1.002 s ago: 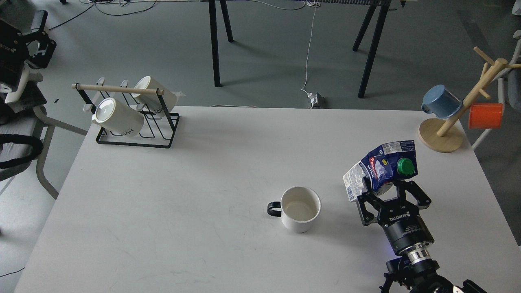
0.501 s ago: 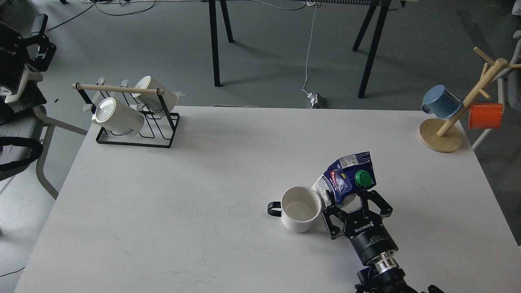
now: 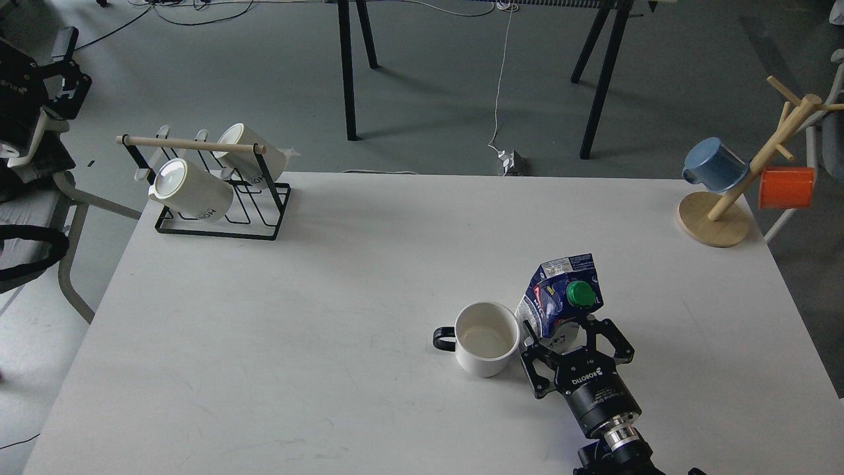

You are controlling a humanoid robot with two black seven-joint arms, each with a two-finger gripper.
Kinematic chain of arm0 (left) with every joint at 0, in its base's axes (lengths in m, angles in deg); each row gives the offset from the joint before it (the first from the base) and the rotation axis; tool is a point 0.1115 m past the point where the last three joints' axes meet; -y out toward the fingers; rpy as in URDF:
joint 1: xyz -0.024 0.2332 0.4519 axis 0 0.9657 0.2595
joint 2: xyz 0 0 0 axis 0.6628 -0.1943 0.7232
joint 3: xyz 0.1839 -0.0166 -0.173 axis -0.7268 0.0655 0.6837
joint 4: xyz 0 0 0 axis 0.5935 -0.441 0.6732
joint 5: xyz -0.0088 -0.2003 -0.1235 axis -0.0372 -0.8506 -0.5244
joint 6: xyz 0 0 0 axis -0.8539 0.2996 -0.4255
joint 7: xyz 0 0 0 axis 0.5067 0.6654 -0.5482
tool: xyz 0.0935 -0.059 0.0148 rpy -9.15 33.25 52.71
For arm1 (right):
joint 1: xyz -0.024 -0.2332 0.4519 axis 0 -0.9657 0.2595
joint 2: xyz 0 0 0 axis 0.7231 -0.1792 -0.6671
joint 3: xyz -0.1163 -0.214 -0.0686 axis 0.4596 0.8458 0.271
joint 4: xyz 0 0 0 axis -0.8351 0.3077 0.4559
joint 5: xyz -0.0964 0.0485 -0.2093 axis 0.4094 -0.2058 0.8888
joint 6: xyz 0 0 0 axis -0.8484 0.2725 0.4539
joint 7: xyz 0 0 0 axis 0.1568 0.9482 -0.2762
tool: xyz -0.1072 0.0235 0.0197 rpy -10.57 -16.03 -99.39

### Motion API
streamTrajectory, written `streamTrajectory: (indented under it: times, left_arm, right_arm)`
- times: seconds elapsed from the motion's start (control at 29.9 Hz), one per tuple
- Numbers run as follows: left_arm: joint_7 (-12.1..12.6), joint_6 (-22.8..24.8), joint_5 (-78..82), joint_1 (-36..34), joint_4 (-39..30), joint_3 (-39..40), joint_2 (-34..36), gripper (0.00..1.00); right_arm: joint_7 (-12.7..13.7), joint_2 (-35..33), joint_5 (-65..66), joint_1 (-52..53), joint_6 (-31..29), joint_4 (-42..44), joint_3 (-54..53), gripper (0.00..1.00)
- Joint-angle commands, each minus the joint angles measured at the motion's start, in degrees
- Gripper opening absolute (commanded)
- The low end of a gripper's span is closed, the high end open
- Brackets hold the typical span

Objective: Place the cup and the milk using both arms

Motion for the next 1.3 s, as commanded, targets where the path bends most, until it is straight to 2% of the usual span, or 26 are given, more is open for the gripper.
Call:
streamTrajectory:
  times: [0.0,0.23,0.7,0.9,1.07,1.27]
  left_arm:
    - [0.1,0.0,0.0,0.0,0.0,0.0,0.0,1.00]
    - [0.1,0.0,0.0,0.0,0.0,0.0,-0.1,1.00]
    - [0.1,-0.1,-0.1,-0.1,-0.1,0.2,0.0,1.00]
    - [0.0,-0.3,-0.4,-0.2,-1.0,0.7,0.0,1.00]
    - [0.4,-0.7,-0.7,-1.0,-2.2,2.5,0.8,1.00]
    - [0.7,0.6,-1.0,-2.6,0.4,2.1,1.9,1.00]
  right_arm:
    - [0.0,-0.1,0.0,-0.2,0.0,0.1,-0.4,0.94]
    - [0.1,-0.2,-0.1,-1.1,0.0,0.0,0.1,0.98]
    - [0.2,-3.1,0.0,-5.0,0.0,-0.2,0.1,0.98]
    - [0.1,-8.0,-0.1,-7.0,0.0,-0.4,-1.1,0.98]
    - [-0.1,-14.5,-0.2,-6.8,0.0,-0.8,-7.4,0.98]
    - [-0.1,-26.0,0.0,-2.0,0.0,0.0,-14.6,0.98]
